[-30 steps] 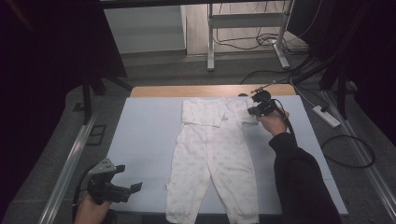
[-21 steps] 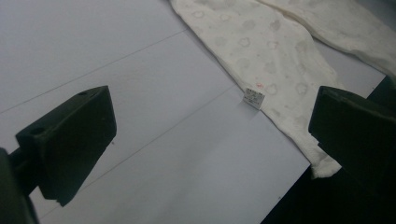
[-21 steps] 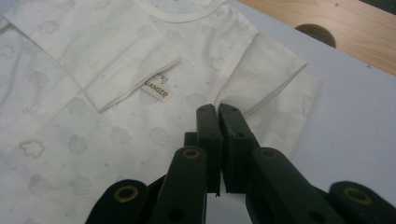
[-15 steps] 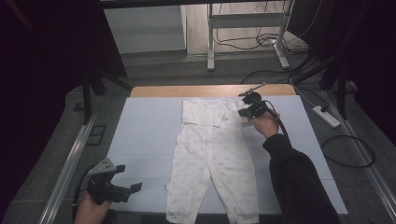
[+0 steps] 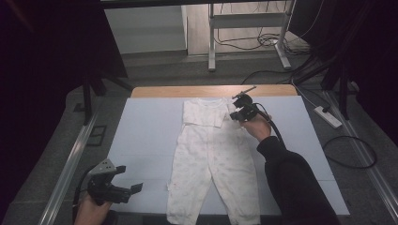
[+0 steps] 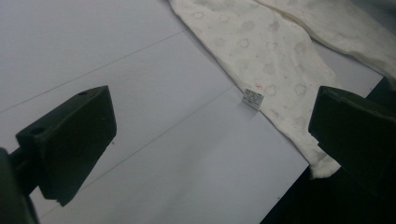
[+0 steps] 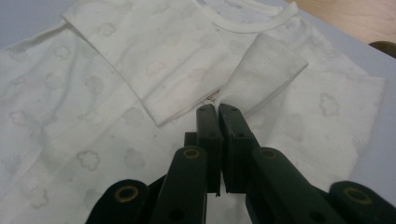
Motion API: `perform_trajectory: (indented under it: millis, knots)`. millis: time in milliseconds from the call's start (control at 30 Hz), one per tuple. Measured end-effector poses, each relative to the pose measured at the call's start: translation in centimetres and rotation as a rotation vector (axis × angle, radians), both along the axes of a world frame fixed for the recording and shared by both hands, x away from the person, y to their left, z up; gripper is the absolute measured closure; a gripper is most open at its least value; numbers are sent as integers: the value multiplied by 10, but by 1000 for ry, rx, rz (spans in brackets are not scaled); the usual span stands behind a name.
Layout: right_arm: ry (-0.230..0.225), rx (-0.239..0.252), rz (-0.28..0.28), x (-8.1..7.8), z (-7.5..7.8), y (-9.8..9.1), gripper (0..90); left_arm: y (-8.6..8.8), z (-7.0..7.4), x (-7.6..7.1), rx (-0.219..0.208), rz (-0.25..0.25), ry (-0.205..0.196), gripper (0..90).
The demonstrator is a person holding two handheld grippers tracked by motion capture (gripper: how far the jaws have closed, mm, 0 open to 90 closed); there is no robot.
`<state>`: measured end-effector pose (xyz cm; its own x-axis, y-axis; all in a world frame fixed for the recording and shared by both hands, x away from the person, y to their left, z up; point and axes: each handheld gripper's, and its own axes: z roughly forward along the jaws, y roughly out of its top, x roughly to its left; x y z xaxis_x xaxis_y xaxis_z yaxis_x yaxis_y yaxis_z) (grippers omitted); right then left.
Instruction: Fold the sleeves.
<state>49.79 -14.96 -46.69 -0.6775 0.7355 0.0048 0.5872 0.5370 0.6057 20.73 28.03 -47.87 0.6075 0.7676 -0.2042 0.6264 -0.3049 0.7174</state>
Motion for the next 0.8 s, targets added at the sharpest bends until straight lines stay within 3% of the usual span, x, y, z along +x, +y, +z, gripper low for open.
perform_trajectory:
  millis: [800]
  knots:
    - [20,21,83,2,-10,61,866,1,0,0,-5,1,1,10]
